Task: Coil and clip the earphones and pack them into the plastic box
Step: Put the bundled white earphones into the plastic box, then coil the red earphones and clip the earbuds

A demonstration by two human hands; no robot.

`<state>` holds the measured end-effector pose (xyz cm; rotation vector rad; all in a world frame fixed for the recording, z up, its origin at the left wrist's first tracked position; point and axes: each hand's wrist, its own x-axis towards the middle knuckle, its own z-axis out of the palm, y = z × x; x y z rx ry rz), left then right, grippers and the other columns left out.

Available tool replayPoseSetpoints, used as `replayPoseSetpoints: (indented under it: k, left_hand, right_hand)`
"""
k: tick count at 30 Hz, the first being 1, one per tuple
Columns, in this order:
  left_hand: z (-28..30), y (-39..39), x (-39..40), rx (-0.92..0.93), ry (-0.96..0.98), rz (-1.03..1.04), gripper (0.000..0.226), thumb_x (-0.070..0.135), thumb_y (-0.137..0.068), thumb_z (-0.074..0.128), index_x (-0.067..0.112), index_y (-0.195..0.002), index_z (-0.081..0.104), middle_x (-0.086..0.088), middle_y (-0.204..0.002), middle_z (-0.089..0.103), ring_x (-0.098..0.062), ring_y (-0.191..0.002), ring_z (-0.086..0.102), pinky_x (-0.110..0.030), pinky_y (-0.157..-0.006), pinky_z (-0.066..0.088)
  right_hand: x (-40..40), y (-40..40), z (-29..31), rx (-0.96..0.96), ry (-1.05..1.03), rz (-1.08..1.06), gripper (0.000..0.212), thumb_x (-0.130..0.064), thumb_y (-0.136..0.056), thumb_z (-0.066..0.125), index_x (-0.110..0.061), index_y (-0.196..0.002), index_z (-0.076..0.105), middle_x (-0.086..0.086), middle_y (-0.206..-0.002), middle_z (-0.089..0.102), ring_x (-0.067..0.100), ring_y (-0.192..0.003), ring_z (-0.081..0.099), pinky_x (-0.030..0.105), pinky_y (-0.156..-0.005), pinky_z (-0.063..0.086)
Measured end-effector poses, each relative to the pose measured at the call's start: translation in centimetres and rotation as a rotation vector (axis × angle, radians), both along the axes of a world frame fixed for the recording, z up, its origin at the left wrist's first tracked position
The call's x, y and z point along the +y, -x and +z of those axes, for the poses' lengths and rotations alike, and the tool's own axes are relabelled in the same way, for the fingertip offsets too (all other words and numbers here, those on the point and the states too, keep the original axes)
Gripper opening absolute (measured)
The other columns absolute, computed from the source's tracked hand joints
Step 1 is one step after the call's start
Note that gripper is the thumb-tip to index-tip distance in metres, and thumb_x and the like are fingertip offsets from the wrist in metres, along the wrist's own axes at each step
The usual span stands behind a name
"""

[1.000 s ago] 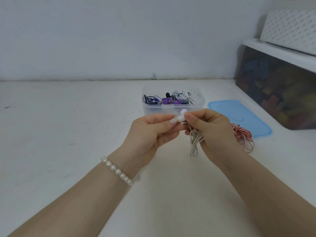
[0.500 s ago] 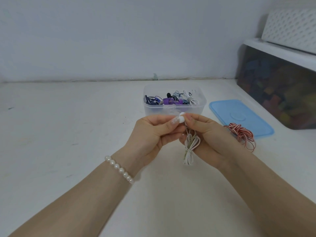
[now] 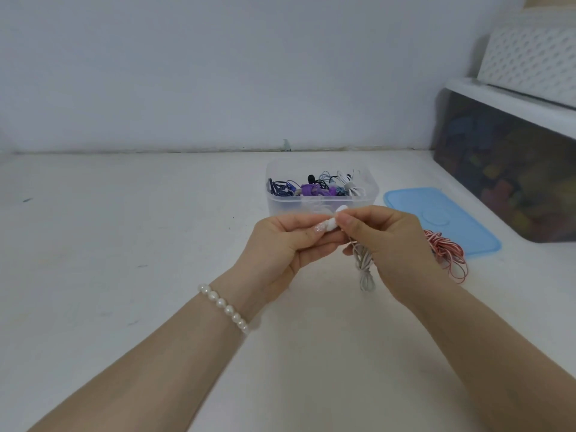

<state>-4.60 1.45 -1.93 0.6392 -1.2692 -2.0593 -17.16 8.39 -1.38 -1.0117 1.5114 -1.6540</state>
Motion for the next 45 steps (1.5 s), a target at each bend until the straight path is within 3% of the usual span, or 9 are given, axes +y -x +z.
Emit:
replayPoseSetpoints:
  k: [7, 12, 19, 26, 31, 35, 39, 42, 45]
  left_hand:
    - [0.8, -0.8, -0.9, -0.041, -0.063, -0.035, 0.02, -0.006, -0.087, 0.051, -0.002, -0.104, 0.058, -0.015, -0.087, 0.073, -0.022, -0.077, 0.072, -0.028, -0.071, 0.058]
    - [1.1, -1.2, -1.5, -0.075, -0.026, -0.017, 0.012, -0.002, -0.087, 0.054, 0.001, -0.097, 0.06, -0.014, -0.08, 0.073, -0.021, -0.072, 0.071, -0.028, -0.069, 0.059]
    - [1.1, -1.8, -2.9, -0.173, 0.097, 0.028, 0.007, 0.002, -0.084, 0.059, 0.003, -0.087, 0.065, -0.008, -0.075, 0.072, -0.015, -0.065, 0.069, -0.026, -0.064, 0.058]
    - [0.7, -1.6, -2.8, -0.256, 0.188, 0.009, 0.007, 0.003, -0.083, 0.061, 0.005, -0.079, 0.067, -0.003, -0.066, 0.07, -0.01, -0.057, 0.065, -0.022, -0.06, 0.054]
    - [0.3, -1.6, -3.1, -0.284, 0.171, 0.004, 0.01, 0.003, -0.084, 0.061, 0.007, -0.077, 0.067, -0.001, -0.062, 0.068, -0.009, -0.054, 0.063, -0.021, -0.058, 0.054]
    - [0.3, -1.6, -3.1, -0.293, 0.169, 0.009, 0.009, 0.003, -0.084, 0.062, 0.007, -0.077, 0.067, -0.001, -0.061, 0.068, -0.008, -0.053, 0.062, -0.021, -0.058, 0.053]
    - [0.2, -1.5, -3.0, -0.321, 0.186, -0.007, 0.01, 0.005, -0.083, 0.063, 0.009, -0.077, 0.068, 0.001, -0.062, 0.068, -0.008, -0.054, 0.063, -0.02, -0.059, 0.053]
    - [0.2, -1.5, -3.1, -0.335, 0.202, 0.005, 0.008, 0.005, -0.082, 0.064, 0.009, -0.077, 0.068, 0.002, -0.061, 0.068, -0.006, -0.054, 0.062, -0.018, -0.055, 0.052]
    - [0.2, -1.6, -3.1, -0.366, 0.249, 0.02, 0.008, 0.005, -0.08, 0.066, 0.011, -0.076, 0.069, 0.005, -0.058, 0.067, -0.003, -0.051, 0.058, -0.015, -0.052, 0.047]
  right_hand:
    - [0.2, 0.5, 0.2, 0.285, -0.019, 0.037, 0.032, 0.013, -0.073, 0.065, -0.009, -0.096, 0.067, 0.009, -0.078, 0.066, 0.006, -0.049, 0.061, 0.016, -0.049, 0.048]
    - [-0.5, 0.9, 0.7, 0.238, 0.013, -0.007, 0.027, 0.014, -0.074, 0.065, -0.005, -0.093, 0.064, -0.007, -0.055, 0.067, 0.01, -0.043, 0.06, 0.019, -0.044, 0.047]
    - [-4.6, 2.1, 6.4, 0.185, 0.028, -0.036, 0.035, 0.01, -0.076, 0.066, -0.002, -0.107, 0.057, 0.011, -0.069, 0.064, 0.011, -0.045, 0.063, 0.024, -0.056, 0.056]
    - [-10.3, 3.3, 7.8, 0.163, 0.007, -0.164, 0.03, 0.013, -0.075, 0.063, 0.001, -0.102, 0.056, 0.02, -0.068, 0.06, 0.016, -0.041, 0.059, 0.023, -0.049, 0.052]
    - [-12.2, 4.2, 4.8, 0.46, -0.201, -0.115, 0.034, -0.01, -0.078, 0.071, -0.01, -0.109, 0.057, 0.012, -0.078, 0.065, 0.017, -0.058, 0.062, 0.02, -0.053, 0.047]
    - [-11.7, 4.5, 3.9, 0.781, -0.309, -0.006, 0.024, -0.025, -0.086, 0.061, -0.014, -0.107, 0.063, 0.011, -0.093, 0.069, 0.023, -0.082, 0.062, 0.027, -0.074, 0.043]
    - [-10.4, 5.8, 4.4, 0.862, -0.294, 0.022, 0.017, -0.026, -0.089, 0.055, -0.018, -0.098, 0.067, 0.008, -0.101, 0.069, 0.026, -0.097, 0.063, 0.036, -0.089, 0.048]
    - [-8.4, 7.3, 5.4, 0.883, -0.228, -0.068, 0.017, -0.019, -0.086, 0.06, -0.011, -0.099, 0.069, 0.007, -0.099, 0.069, 0.018, -0.093, 0.061, 0.029, -0.088, 0.044]
    - [-5.0, 8.8, 6.4, 0.951, -0.323, -0.065, 0.006, -0.012, -0.077, 0.071, -0.012, -0.083, 0.071, 0.002, -0.081, 0.069, 0.013, -0.079, 0.059, 0.026, -0.079, 0.045]
